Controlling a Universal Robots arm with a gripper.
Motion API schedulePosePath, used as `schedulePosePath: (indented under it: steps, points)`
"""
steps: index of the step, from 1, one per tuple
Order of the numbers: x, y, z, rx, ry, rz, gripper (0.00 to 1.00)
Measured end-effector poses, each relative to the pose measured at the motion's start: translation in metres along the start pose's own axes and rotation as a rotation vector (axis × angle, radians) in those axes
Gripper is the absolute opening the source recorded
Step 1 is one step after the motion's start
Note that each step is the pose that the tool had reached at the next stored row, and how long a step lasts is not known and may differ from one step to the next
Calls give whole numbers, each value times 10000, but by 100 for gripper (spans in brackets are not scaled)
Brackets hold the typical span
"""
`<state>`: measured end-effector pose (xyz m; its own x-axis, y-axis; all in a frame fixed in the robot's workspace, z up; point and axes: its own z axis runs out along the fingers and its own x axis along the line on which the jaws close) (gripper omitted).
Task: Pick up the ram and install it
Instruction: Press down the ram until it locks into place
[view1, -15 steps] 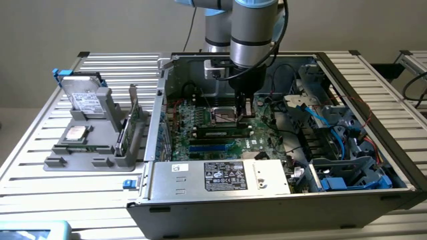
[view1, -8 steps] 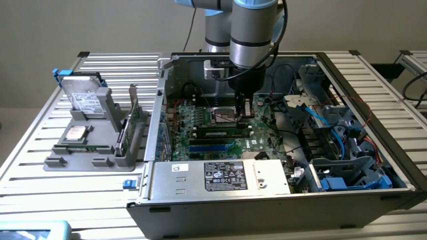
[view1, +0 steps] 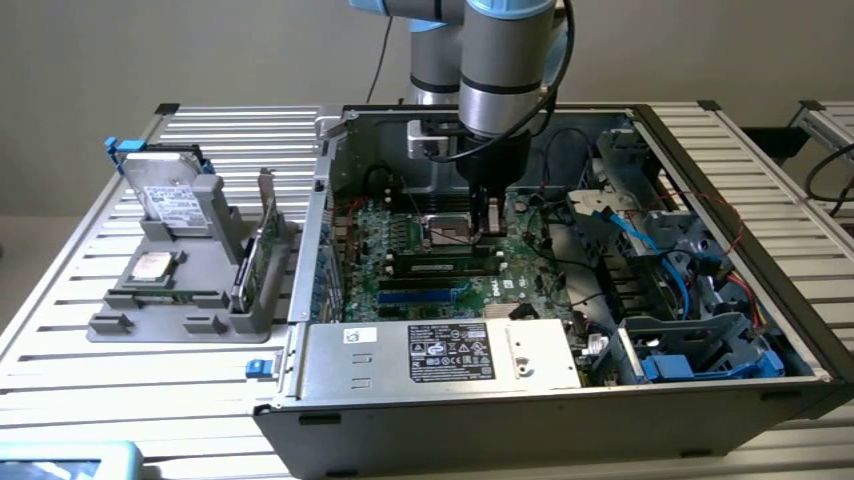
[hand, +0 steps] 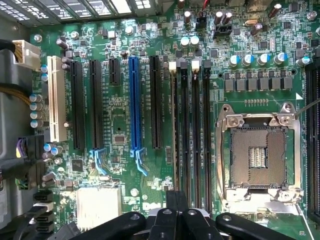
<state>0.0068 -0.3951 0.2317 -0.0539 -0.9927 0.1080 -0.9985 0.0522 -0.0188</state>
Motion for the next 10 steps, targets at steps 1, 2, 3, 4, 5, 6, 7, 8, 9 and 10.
schedulePosePath:
  steps: [1,2,3,4,5,6,7,8,9,10]
  points:
    - [0,0,2,-2,-3,12,11]
    - [0,1,4,-3,-6,17,11]
    - [-1,1,7,-6,-11,19,11]
    - [-1,1,9,-8,-19,21,11]
    - [-1,1,12,-9,-28,20,11]
    - [-2,1,16,-9,-34,19,11]
    - [-2,1,19,-10,-37,20,11]
    - [-2,1,22,-10,-39,20,11]
    - [-3,1,24,-10,-41,20,11]
    - [-3,1,27,-10,-42,20,11]
